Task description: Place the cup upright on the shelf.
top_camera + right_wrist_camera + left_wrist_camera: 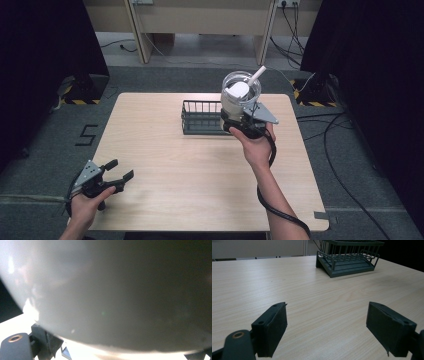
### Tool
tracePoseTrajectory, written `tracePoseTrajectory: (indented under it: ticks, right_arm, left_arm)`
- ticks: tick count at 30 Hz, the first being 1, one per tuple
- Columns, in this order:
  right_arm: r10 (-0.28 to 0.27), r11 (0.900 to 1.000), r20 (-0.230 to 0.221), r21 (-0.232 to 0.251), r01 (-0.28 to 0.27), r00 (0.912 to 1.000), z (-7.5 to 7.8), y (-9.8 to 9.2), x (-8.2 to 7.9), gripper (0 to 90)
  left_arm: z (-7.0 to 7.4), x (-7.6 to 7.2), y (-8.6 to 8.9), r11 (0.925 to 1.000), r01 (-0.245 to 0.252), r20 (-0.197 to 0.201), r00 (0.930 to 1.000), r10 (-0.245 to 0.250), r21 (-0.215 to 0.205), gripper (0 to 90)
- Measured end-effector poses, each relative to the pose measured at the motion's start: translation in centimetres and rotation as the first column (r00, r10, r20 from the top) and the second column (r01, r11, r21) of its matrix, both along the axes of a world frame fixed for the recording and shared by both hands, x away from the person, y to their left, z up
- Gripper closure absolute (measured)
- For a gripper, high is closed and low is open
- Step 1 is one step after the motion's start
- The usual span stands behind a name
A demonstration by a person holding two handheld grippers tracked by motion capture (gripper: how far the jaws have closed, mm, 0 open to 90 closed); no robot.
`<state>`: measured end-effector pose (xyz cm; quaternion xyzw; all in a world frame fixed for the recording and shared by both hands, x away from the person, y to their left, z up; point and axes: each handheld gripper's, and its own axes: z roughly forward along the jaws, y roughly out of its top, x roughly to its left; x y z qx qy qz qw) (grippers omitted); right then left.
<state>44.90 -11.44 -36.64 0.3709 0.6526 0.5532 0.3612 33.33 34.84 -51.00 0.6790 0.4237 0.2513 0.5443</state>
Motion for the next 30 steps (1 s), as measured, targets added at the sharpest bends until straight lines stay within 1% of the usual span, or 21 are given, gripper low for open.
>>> tracePoseTrajectory:
  ticks: [13, 30]
  right_arm:
    - [-0.007, 1.0, -0.011, -0.006, 0.007, 0.9999, 0.1, 0.5, 1.6, 11.3]
    - [-0.015, 1.0, -0.028, -0.001, 0.015, 0.9995, 0.4, 1.2, 3.7, 11.3]
  left_arm:
    - [0.0, 0.0, 0.0, 1.0, 0.0, 0.0, 1.0, 0.0, -0.003, 16.5]
    - [0.0, 0.0, 0.1, 1.0, -0.002, -0.001, 1.0, 0.002, -0.007, 16.5]
